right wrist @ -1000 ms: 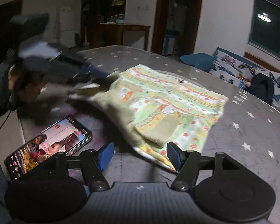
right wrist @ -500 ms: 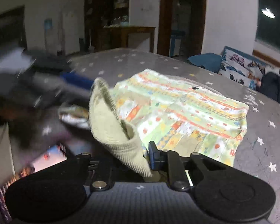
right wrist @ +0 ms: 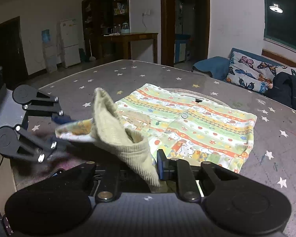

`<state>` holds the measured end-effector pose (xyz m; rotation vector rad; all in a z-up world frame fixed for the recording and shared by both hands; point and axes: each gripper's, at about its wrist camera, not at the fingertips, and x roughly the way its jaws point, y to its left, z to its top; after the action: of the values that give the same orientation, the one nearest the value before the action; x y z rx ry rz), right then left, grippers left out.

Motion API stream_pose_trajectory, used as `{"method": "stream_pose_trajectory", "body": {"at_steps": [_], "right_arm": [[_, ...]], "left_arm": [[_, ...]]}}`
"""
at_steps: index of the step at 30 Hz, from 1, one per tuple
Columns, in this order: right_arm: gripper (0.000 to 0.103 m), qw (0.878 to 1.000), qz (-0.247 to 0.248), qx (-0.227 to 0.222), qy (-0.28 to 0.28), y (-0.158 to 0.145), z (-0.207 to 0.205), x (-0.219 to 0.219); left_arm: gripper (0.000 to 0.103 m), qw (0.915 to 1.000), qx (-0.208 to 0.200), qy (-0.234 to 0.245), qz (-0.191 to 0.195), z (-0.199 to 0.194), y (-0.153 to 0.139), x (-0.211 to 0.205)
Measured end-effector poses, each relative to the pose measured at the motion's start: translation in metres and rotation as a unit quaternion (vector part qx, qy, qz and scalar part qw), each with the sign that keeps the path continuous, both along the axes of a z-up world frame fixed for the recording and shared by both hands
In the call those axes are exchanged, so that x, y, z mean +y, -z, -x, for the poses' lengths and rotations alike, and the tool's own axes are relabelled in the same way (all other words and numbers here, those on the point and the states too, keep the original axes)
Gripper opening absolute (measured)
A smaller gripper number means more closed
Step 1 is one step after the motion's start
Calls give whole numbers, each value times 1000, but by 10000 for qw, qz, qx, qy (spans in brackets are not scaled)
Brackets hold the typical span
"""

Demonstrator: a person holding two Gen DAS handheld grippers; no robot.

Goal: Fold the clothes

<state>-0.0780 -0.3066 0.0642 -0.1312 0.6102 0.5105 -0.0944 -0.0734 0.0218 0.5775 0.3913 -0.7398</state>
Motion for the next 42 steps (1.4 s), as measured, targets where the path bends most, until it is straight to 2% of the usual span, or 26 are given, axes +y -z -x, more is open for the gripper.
{"method": "stream_pose_trajectory", "body": {"at_steps": [5,9,11,13,17,21,24,28,33,37,40,42], "right_arm": [[33,9995,278,-67,-123,12,8,4],[33,9982,568,-110,-160,27,19,8],[18,9984,542,-106,-116,31,25,6],[14,9989,428,-159,-91,28,34,3],[13,9993,215,-297,-125,9,58,-3],[12,9981,140,-412,-435,-25,93,-1],[12,9956,282,-634,-635,-52,102,3],[11,9919,514,-854,-789,-77,69,4],[11,9884,934,-859,-833,-84,-7,11],[11,9876,1189,-664,-783,-69,-72,17],[12,9890,1290,-543,-472,-44,-113,24],[19,9914,1208,-450,-219,-26,-131,25]], "left_arm": [[11,9994,-7,-240,256,1,-7,8],[10,9990,63,-295,337,8,-10,11],[10,9989,60,-267,393,17,-15,13],[10,9986,59,-212,479,30,-21,20],[10,9971,102,-120,744,57,-44,34],[10,9945,84,-57,1045,77,-69,51],[10,9945,11,-137,1035,67,-83,50],[10,9955,-61,-391,859,26,-90,37],[10,9941,218,-864,611,-50,-74,14],[10,9895,458,-1311,392,-97,-43,-8],[11,9844,633,-1601,372,-121,-23,-17],[13,9811,716,-1760,355,-129,-13,-16]]}}
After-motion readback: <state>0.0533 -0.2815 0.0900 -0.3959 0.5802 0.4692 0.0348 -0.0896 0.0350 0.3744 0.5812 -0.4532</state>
